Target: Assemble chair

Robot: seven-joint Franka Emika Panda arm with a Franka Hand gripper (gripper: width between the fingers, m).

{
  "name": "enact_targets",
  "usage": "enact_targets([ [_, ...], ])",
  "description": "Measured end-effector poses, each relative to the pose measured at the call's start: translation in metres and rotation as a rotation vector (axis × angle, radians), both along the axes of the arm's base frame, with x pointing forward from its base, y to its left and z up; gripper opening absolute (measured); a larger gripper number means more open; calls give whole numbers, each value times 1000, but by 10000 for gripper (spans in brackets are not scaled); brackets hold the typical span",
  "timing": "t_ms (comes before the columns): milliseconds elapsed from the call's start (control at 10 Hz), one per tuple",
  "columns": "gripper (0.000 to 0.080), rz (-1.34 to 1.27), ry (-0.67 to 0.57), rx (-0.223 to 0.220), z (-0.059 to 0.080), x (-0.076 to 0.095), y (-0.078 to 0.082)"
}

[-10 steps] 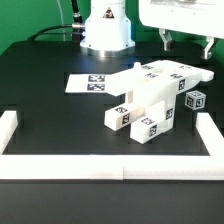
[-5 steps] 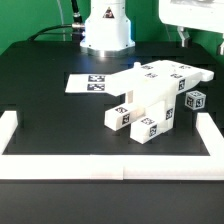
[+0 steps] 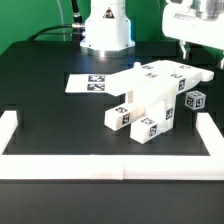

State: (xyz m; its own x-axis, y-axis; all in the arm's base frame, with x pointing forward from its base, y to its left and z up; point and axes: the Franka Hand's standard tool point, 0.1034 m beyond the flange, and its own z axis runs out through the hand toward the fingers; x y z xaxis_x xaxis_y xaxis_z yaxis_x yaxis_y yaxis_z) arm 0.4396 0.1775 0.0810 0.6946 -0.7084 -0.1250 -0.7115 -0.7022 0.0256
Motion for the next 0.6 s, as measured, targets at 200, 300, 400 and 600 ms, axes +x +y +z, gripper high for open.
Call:
enact_targets([
  [200,649,14,10,-6,-7,-2,-5],
  [300,649,24,12,-8,-9,-2,-9],
  [400,649,33,14,-10,-11,-1,-14],
  [600,649,67,9,-8,-9,4,-25],
])
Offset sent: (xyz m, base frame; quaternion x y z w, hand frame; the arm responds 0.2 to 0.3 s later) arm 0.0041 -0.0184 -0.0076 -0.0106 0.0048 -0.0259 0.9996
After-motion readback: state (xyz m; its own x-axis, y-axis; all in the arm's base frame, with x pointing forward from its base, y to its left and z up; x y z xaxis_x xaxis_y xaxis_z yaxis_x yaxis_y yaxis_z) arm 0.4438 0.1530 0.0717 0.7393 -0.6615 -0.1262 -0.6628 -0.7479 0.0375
